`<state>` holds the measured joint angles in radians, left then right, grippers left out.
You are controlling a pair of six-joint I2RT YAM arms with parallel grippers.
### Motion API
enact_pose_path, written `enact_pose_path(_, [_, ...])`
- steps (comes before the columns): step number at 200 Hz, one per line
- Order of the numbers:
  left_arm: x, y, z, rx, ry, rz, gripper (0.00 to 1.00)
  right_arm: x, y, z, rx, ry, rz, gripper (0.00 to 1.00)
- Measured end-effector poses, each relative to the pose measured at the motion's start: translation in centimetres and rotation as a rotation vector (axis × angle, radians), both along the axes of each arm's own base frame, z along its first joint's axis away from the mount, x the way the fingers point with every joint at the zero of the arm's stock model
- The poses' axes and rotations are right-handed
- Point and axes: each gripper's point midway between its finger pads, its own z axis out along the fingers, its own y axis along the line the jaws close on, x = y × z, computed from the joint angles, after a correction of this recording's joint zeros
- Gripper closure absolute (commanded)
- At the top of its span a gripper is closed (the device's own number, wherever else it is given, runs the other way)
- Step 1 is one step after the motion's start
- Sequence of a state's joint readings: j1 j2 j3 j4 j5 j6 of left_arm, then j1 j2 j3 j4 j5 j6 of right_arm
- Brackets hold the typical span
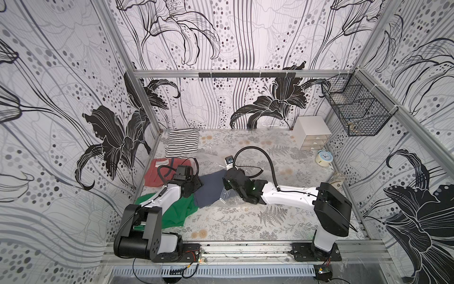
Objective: Take the tank top out of the vacuum bag
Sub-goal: Take out the tank top from the vacuum bag.
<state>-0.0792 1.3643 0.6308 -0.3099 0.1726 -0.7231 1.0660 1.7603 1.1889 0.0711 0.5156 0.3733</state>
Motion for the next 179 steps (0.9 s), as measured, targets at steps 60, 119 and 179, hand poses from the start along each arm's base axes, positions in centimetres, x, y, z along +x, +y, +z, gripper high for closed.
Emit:
enact_pose_path(60, [-0.8, 1.8, 2.0, 0.09, -0.024, 0.044, 0.27, 0.0, 0.0, 0.0, 0.001, -0.001, 0.0, 1.0])
enact_pose_path(119, [-0.7, 1.1, -0.6, 0.066, 0.044, 0.019, 0.3, 0.0, 0.0, 0.1, 0.006, -0.004, 0.001, 1.0])
enact_pose_path(179, [0.6, 0.1, -1.1, 0.041, 0.005, -0.006, 0.56, -0.1, -0.2, 0.3, -0.006, -0.016, 0.011, 1.0])
